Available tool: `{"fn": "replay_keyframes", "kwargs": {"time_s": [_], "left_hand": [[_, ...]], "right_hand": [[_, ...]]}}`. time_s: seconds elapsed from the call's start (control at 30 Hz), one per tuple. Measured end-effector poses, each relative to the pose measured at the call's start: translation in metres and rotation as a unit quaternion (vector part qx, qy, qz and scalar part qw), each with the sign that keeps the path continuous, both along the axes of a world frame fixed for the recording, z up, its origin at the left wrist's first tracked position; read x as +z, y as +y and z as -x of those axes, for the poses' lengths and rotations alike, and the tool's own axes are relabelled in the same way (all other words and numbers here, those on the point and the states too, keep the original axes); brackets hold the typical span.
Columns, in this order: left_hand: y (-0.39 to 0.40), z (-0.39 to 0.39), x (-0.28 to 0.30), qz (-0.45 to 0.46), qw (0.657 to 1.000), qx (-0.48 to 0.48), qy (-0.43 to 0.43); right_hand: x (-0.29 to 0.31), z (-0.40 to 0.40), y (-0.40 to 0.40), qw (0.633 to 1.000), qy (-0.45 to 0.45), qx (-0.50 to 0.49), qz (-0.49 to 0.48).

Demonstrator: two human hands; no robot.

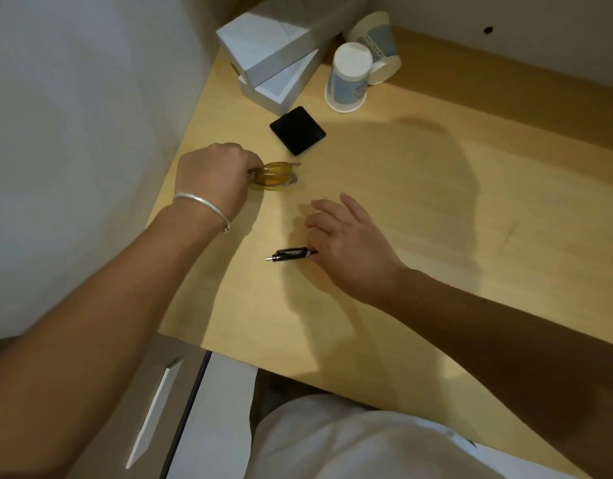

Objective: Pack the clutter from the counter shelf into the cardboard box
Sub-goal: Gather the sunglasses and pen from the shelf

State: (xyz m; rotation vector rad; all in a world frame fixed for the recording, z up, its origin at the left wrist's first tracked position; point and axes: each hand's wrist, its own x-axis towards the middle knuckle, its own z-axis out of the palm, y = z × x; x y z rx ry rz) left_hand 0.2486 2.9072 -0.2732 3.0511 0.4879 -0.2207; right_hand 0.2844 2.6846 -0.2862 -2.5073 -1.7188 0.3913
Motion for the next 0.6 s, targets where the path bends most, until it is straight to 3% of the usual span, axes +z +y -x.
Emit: {"fn": "replay_keyframes", "kwargs": {"time_s": [0.3,0.6], "left_hand": [[-0.137,-0.037,0.085,-0.031,0.984,-0.147,-0.098],[-0.346,-0.098,0.176,0.002,0.927,-0.313,-0.207]], "right_hand": [[0.084,-0.013,-0.144,0.963,-0.005,-0.255,-0.086],[0.184,0.004,-0.339,0.878,-0.061,-0.456,-0.133]]}}
